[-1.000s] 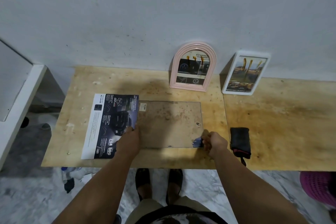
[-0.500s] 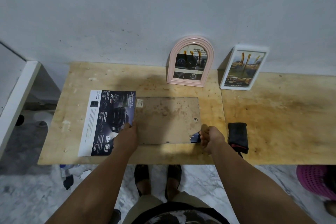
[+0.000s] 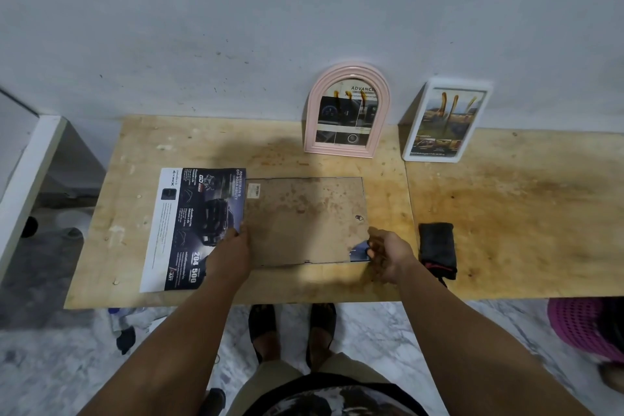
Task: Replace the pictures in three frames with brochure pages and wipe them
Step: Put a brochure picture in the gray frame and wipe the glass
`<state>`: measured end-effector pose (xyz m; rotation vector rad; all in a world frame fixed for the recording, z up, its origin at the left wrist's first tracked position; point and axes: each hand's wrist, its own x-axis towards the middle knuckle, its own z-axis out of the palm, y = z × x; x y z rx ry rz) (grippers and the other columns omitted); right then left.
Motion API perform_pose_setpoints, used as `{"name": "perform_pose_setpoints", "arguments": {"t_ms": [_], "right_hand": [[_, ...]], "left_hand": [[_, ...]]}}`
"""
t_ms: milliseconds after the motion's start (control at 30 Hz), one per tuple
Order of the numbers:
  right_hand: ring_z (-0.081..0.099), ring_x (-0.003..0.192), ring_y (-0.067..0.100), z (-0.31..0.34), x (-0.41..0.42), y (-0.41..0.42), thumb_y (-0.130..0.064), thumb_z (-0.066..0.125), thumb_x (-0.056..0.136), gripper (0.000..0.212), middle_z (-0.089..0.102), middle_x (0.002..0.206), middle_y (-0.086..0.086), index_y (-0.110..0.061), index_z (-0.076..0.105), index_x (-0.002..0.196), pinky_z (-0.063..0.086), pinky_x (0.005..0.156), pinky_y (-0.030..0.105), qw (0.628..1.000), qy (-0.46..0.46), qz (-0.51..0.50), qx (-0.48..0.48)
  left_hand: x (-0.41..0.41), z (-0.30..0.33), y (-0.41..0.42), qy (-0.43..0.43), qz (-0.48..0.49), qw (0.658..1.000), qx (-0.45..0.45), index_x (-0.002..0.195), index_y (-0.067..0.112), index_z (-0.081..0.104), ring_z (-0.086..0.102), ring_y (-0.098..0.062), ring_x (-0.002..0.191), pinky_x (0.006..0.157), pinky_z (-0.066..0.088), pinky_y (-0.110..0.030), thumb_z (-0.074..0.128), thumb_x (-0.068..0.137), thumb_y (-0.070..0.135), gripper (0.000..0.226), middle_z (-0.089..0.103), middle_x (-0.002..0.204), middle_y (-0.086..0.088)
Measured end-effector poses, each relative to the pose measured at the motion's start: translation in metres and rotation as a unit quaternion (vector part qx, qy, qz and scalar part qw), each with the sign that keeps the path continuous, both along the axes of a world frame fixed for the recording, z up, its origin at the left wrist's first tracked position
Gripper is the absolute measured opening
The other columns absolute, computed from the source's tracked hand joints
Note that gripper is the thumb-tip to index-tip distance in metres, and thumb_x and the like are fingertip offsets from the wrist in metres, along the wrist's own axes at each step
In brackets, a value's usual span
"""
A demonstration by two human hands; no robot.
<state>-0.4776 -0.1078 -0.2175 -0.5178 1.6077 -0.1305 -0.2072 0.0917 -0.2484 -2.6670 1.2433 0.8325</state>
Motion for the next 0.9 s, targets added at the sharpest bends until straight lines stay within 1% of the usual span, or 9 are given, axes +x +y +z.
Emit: {"name": "perform_pose_setpoints", "arguments": {"t_ms": [133,300,400,467,633,667,733,800,900], "right_hand": [[0.038,0.050,0.021,0.005,0.002,-0.004,-0.028,0.076,0.088,0.031,0.049,0.061,0.010,-0.010,0.058,0.071,0.030,0.053,0.032,1.000,0.009,0.025,-0.007],[0.044,0.056,0.022,0.006,0.006,-0.007,-0.018,0.076,0.090,0.016,0.055,0.066,0.010,-0.005,0.071,0.098,0.037,0.056,0.032,1.000,0.007,0.012,-0.022],[0.045,0.055,0.021,-0.001,0.009,-0.009,-0.005,0.070,0.093,0.021,0.060,0.077,0.015,0.000,0.069,0.114,0.040,0.058,0.035,0.999,0.007,0.009,-0.052],[0.047,0.056,0.021,-0.004,0.012,-0.010,0.001,0.067,0.094,0.021,0.064,0.085,0.018,0.001,0.069,0.115,0.044,0.058,0.034,0.998,0.014,0.007,-0.066],[0.050,0.059,0.022,-0.012,0.013,-0.011,0.006,0.066,0.093,0.022,0.067,0.087,0.016,0.001,0.072,0.114,0.051,0.062,0.033,0.998,0.014,-0.012,-0.067],[0.054,0.063,0.023,-0.013,0.013,-0.011,0.006,0.066,0.093,0.021,0.068,0.091,0.017,0.002,0.072,0.113,0.053,0.063,0.032,0.998,0.010,-0.017,-0.066],[0.063,0.081,0.027,-0.013,0.014,-0.011,0.006,0.065,0.094,0.018,0.070,0.106,0.020,0.002,0.072,0.111,0.058,0.069,0.031,0.997,0.002,-0.034,-0.064],[0.066,0.098,0.031,-0.012,0.015,-0.012,0.006,0.063,0.096,0.017,0.069,0.118,0.022,0.002,0.071,0.111,0.060,0.072,0.032,0.997,-0.009,-0.048,-0.059],[0.067,0.097,0.031,-0.010,0.017,-0.012,0.002,0.060,0.099,0.020,0.068,0.125,0.023,0.002,0.070,0.117,0.058,0.069,0.033,0.997,-0.019,-0.053,-0.047]], "left_hand": [[0.000,0.000,-0.001,0.003,0.001,1.000,0.002,0.158,0.011,0.021,0.063,-0.037,0.106,0.083,0.053,-0.047,0.041,0.099,0.006,0.062,0.044,0.136,-0.018],[0.001,-0.002,0.001,0.005,-0.001,1.000,-0.007,0.158,0.010,0.022,0.064,-0.036,0.103,0.082,0.054,-0.046,0.041,0.100,0.006,0.061,0.043,0.137,-0.019],[0.001,-0.003,0.001,0.007,-0.002,1.000,-0.010,0.158,0.009,0.020,0.063,-0.037,0.106,0.086,0.055,-0.048,0.040,0.100,0.006,0.062,0.043,0.138,-0.022],[0.000,-0.003,0.001,0.009,0.000,1.000,0.000,0.159,0.011,0.017,0.060,-0.039,0.111,0.089,0.054,-0.050,0.039,0.100,0.009,0.063,0.040,0.143,-0.023],[0.001,0.000,-0.001,0.013,0.006,1.000,0.027,0.160,0.016,0.012,0.058,-0.040,0.116,0.091,0.053,-0.051,0.036,0.101,0.010,0.064,0.038,0.146,-0.023],[0.001,0.001,-0.002,0.014,0.007,0.999,0.031,0.160,0.016,0.012,0.058,-0.040,0.117,0.092,0.052,-0.051,0.036,0.101,0.009,0.065,0.038,0.146,-0.022],[0.001,0.003,-0.002,0.017,0.012,0.999,0.034,0.160,0.017,0.012,0.057,-0.040,0.118,0.093,0.052,-0.052,0.037,0.100,0.008,0.066,0.037,0.147,-0.021],[0.000,0.004,-0.002,0.022,0.016,0.999,0.034,0.160,0.016,0.013,0.056,-0.039,0.120,0.094,0.052,-0.053,0.038,0.099,0.007,0.067,0.037,0.148,-0.021],[0.001,0.005,-0.002,0.024,0.014,0.999,0.036,0.160,0.016,0.012,0.056,-0.039,0.121,0.093,0.052,-0.052,0.039,0.099,0.006,0.068,0.036,0.149,-0.021]]}}
